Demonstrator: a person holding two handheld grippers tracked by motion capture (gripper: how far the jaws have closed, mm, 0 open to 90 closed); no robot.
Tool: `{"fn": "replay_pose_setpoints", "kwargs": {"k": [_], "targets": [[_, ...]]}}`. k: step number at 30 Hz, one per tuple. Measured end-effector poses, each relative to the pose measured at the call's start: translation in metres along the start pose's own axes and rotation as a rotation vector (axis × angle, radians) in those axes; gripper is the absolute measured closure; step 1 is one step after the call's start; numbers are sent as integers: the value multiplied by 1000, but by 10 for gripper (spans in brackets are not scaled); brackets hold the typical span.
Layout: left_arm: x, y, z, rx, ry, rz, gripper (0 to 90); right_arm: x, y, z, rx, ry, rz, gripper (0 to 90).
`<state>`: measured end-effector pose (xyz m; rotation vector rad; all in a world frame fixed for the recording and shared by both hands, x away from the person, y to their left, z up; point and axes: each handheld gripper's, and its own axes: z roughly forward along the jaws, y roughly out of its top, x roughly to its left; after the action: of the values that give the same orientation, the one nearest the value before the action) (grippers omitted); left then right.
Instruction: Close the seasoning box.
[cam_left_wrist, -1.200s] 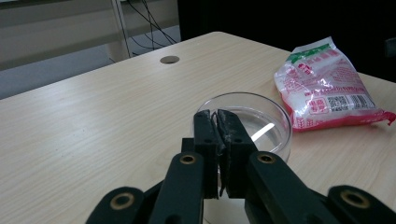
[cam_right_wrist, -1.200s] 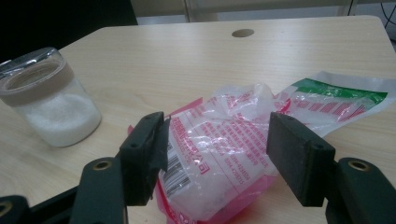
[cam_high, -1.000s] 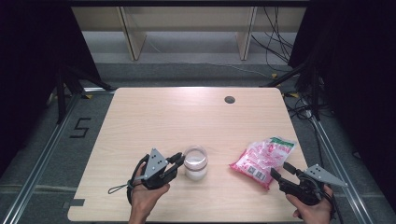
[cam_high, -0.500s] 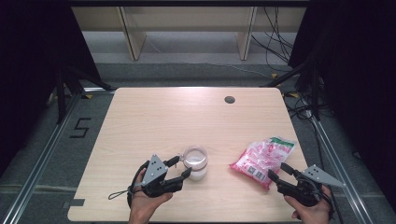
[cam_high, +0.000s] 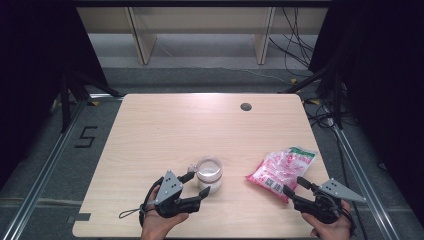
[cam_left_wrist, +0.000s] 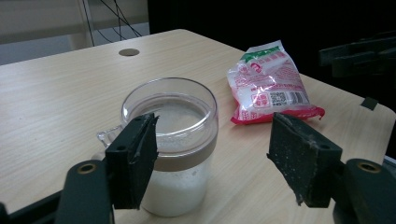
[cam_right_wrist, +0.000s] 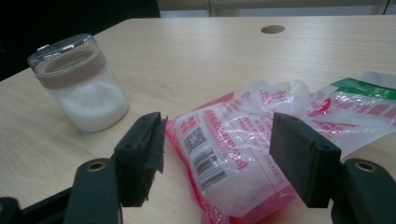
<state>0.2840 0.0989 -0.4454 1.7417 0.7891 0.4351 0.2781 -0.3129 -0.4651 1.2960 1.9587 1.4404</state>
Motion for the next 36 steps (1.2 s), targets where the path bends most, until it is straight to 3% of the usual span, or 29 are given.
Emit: {"fn": "replay_pose_setpoints", "kwargs": {"k": [1,2,3,5,6,8,9,11,12,15,17,22,25,26,27,28,30,32,33,34,35,36], "targets": [[-1,0,-1,3,-2,6,311,0,0,0,7,1,-16,354],[-2,-1,0,-7,-7,-13,310,3,-2,1,-6,1,19,354],[-3,-1,-1,5,2,-10,309,1,-1,1,3,2,-11,354],[-4,-3,0,6,3,-12,305,3,-3,3,6,1,-8,354],[-2,-3,0,10,-5,20,305,1,-3,3,10,-5,-38,354],[-4,-6,0,20,5,10,304,5,-4,4,8,20,8,353],[-5,-7,2,8,2,-11,302,3,-4,4,9,19,-27,353],[-6,-9,2,18,2,-10,300,5,-5,2,28,4,-8,354],[-7,-10,2,33,9,-2,300,3,-5,4,23,11,-35,353],[-9,-12,2,42,10,8,300,6,-6,3,28,16,-2,352],[-10,-15,3,35,14,7,300,4,-6,3,25,22,-29,352],[-12,-21,4,45,24,21,293,6,-9,4,35,38,-36,345],[-15,-26,6,43,27,8,288,8,-10,2,77,45,-37,342],[-16,-27,6,48,28,6,288,11,-12,2,76,41,-14,342],[-17,-29,7,47,31,0,287,8,-12,2,58,44,-61,343],[-18,-31,8,49,29,11,287,10,-12,0,70,48,-36,342],[-20,-34,8,58,25,6,287,10,-13,0,60,53,-65,340],[-22,-38,9,52,21,1,286,15,-16,-2,90,61,-27,336],[-24,-39,9,57,28,1,285,13,-16,-2,89,68,-61,334],[-25,-41,10,54,18,4,283,16,-18,-3,106,63,-22,330],[-26,-43,10,55,22,-11,280,13,-19,-1,90,67,-81,324],[-27,-45,10,61,15,-4,278,13,-20,-1,99,73,-77,318]]}}
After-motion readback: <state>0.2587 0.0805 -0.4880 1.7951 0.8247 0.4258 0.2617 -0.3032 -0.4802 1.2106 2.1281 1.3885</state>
